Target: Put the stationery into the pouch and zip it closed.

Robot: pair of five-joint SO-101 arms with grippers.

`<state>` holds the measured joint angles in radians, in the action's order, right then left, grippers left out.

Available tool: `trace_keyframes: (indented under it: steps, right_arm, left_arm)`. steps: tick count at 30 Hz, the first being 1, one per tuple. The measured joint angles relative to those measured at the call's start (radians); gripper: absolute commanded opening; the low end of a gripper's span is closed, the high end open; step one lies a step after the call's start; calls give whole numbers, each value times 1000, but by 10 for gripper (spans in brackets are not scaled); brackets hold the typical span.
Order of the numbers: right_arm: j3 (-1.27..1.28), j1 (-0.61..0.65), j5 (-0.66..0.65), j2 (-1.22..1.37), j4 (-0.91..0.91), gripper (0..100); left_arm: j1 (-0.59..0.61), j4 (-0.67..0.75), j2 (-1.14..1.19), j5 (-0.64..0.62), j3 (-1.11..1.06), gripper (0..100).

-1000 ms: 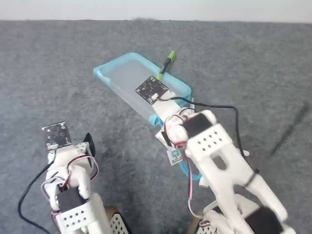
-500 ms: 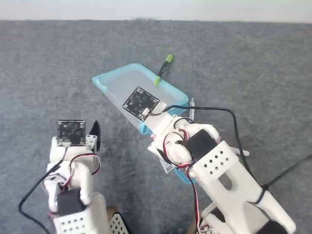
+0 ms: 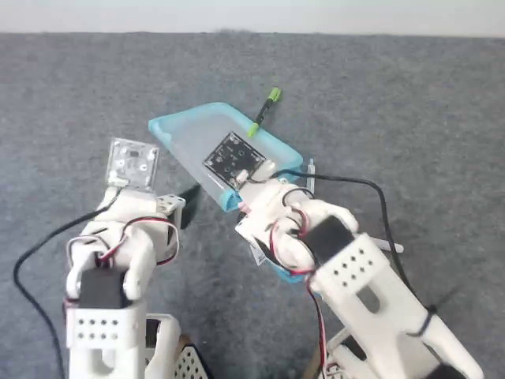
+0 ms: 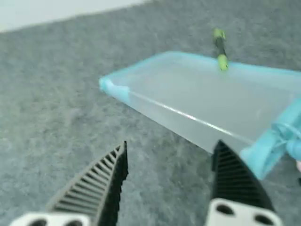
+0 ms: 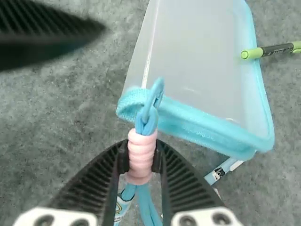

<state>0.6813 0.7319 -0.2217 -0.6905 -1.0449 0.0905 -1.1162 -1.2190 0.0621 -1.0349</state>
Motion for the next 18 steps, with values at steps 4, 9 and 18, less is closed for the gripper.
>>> trace_keyframes:
  steps: [4,9,18]
  right_arm:
    - [69,-2,0,-144,12,6]
    - [110,-2,0,-245,12,6]
    - [110,8,-6,-209,12,6]
  left_arm:
    - [-14,-48,-95,-2,2,333]
    - [-18,-74,-319,41,-61,334]
    - [-155,-77,-364,68,-97,334]
